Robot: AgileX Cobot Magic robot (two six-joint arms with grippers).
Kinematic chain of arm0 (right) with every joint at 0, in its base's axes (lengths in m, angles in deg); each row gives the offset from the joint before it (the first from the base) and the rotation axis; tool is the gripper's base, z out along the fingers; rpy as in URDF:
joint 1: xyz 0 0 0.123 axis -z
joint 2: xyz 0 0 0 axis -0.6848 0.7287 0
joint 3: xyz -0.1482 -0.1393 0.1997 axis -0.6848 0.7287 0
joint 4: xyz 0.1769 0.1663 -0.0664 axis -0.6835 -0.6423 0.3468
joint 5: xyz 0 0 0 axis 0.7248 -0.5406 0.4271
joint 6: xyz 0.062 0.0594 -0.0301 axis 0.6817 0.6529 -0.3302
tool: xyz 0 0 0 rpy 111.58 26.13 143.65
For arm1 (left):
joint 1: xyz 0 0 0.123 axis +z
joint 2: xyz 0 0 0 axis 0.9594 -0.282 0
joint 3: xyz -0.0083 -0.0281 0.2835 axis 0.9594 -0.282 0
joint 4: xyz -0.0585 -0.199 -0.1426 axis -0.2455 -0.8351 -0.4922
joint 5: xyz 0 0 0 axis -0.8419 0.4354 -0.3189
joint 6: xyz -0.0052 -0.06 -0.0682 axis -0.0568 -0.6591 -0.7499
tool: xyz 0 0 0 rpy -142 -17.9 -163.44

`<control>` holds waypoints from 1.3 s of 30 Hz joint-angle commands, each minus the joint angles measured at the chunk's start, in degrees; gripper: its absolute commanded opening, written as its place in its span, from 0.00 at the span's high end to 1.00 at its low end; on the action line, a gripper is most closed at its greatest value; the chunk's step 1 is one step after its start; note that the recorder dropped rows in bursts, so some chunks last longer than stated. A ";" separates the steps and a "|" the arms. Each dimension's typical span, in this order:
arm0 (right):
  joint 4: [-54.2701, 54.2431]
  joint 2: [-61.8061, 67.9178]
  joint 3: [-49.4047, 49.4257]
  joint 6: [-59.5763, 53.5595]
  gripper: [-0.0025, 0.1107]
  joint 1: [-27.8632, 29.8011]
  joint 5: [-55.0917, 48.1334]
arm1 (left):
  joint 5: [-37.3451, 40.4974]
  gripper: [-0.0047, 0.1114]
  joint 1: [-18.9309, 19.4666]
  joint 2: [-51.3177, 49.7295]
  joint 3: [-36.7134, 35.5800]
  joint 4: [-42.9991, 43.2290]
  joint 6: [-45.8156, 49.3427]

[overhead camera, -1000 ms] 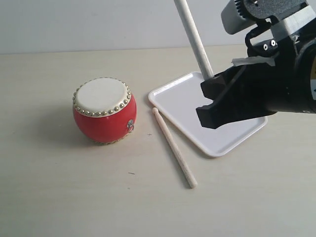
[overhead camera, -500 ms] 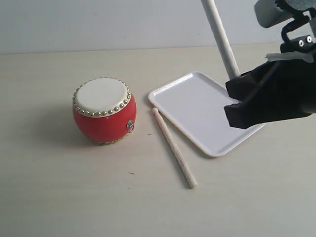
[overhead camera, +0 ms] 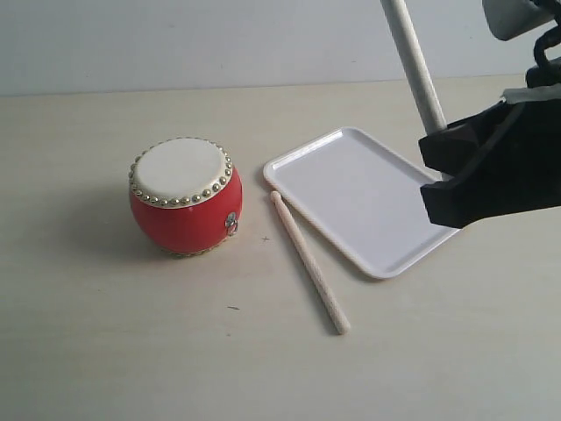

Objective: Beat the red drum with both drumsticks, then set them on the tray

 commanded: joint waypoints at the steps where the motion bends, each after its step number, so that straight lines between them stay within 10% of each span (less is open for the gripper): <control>1: 2.82 -0.46 0.19 0.01 0.98 -0.17 0.21 | -1.70 0.83 -10.18 -0.54 0.46 -1.69 -7.16; 5: 2.84 -0.46 0.19 -1.93 0.98 -0.17 0.21 | -4.08 0.83 -20.94 -2.74 0.46 -2.48 -9.36; 9: 3.10 -0.76 0.19 -2.58 0.98 -0.17 0.21 | -18.62 0.82 -21.68 -6.90 0.58 -17.97 -2.39; 15: 3.33 -0.70 0.19 -2.58 0.98 -0.17 -1.43 | -14.77 0.57 -27.78 -25.04 5.38 -23.05 3.95; 29: 6.21 -0.70 0.19 -2.45 0.98 -0.17 -7.58 | -8.77 0.56 -34.23 -43.95 25.03 -15.33 -3.91; 39: 6.21 -0.70 0.19 -2.45 0.98 -0.17 -7.84 | 9.95 0.56 -35.88 -59.41 38.92 -11.85 -8.94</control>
